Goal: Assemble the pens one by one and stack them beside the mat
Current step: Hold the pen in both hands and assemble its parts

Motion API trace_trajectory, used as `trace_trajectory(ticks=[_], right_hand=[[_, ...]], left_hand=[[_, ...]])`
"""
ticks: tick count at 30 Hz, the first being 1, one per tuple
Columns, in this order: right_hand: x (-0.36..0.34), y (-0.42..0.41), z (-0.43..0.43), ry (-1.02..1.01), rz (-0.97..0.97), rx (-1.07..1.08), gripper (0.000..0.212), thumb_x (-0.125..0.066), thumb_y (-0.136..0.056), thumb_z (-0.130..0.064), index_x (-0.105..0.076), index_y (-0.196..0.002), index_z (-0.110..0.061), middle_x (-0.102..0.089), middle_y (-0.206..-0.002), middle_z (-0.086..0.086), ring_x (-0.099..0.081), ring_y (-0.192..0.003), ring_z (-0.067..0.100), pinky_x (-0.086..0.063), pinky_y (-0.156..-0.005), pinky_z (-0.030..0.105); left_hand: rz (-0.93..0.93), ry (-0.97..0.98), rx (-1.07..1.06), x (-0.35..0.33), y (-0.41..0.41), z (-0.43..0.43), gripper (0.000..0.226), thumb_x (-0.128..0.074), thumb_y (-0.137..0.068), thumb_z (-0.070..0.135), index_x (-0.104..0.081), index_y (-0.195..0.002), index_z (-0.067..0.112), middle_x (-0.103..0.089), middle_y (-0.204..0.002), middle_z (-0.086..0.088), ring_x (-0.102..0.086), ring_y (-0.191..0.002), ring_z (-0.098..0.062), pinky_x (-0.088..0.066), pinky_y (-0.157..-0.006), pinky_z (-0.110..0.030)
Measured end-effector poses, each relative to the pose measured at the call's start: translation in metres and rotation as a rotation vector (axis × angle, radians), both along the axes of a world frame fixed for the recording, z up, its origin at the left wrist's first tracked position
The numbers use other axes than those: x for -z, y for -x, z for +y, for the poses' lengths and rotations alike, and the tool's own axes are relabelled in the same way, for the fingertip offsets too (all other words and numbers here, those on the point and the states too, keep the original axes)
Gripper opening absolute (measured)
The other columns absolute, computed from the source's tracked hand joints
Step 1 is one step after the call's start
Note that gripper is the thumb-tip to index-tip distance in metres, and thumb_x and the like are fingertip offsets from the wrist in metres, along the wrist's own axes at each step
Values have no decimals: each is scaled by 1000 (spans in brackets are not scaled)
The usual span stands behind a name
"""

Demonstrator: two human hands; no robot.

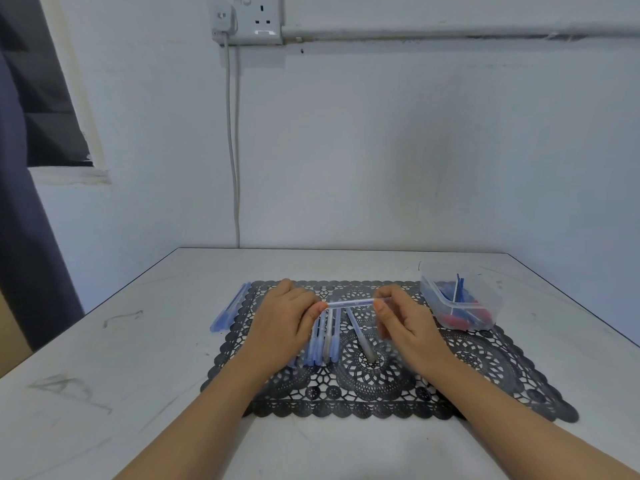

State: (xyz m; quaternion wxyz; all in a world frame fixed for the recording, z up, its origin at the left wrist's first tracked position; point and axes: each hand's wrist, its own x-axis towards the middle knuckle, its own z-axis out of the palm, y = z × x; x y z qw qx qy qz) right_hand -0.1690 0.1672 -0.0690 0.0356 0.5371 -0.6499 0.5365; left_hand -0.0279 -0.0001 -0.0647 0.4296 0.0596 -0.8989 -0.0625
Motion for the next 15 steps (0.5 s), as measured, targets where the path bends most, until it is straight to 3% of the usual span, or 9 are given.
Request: trace_trajectory(ticks=[2, 5, 11, 15], right_hand=[[-1, 0, 1, -4, 35, 14, 25, -39, -90, -50, -53, -93, -29, -54, -61, 12, -53, -53, 29, -47, -52, 44], [-3, -1, 2, 4, 64, 24, 30, -37, -91, -47, -53, -82, -24, -54, -57, 9, -54, -51, 25, -47, -52, 43], [-1, 1, -1, 0, 40, 37, 42, -38, -92, -45, -48, -66, -14, -54, -51, 8, -52, -47, 15, -46, -52, 30], [2, 2, -2, -13, -10, 37, 38, -42, -96, -33, -47, -65, -10, -52, -49, 8, -53, -45, 15, -45, -51, 27]], left_hand=[[2, 2, -4, 0, 0, 0, 45, -25, -98, 47, -53, -73, 22, -38, -66, 19, -34, -69, -10, -29, -63, -23], [2, 9, 0, 0, 0, 0, 47, -24, -98, 47, -54, -73, 21, -38, -67, 19, -34, -69, -10, -28, -63, -22], [4, 15, 7, 0, 0, 0, 49, -24, -98, 48, -56, -74, 20, -41, -68, 19, -34, -70, -9, -31, -64, -23], [8, 33, 12, -1, -1, 0, 45, -27, -98, 45, -56, -74, 20, -39, -68, 19, -33, -69, -9, -32, -64, -24]])
